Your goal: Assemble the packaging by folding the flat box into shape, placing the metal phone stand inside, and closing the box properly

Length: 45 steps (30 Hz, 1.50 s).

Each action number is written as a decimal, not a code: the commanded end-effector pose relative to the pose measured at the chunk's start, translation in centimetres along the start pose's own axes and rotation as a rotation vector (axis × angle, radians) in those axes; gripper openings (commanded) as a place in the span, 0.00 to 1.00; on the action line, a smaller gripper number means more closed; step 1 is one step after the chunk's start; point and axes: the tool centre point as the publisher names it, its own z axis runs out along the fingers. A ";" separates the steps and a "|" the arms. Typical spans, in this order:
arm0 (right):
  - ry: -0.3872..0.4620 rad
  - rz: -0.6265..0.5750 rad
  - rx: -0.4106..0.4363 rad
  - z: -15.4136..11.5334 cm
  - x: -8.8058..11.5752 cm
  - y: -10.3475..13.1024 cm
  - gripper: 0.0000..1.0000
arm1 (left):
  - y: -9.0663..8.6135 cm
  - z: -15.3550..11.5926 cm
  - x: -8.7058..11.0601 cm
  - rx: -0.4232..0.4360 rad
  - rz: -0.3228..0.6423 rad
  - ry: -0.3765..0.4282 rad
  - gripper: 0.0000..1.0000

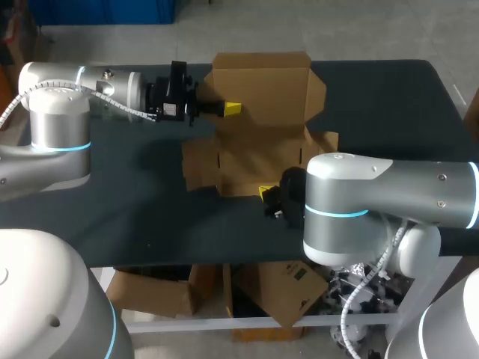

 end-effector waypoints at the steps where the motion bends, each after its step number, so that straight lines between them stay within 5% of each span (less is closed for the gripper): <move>1: -0.007 0.000 -0.003 0.4 0.2 -0.5 0.00 | 0.4 -0.1 1.3 0.000 -0.007 -0.022 0.00; 45: -0.007 0.000 -0.003 0.4 0.2 -0.5 0.00 | 3.8 1.2 4.6 -0.038 -0.105 0.025 0.00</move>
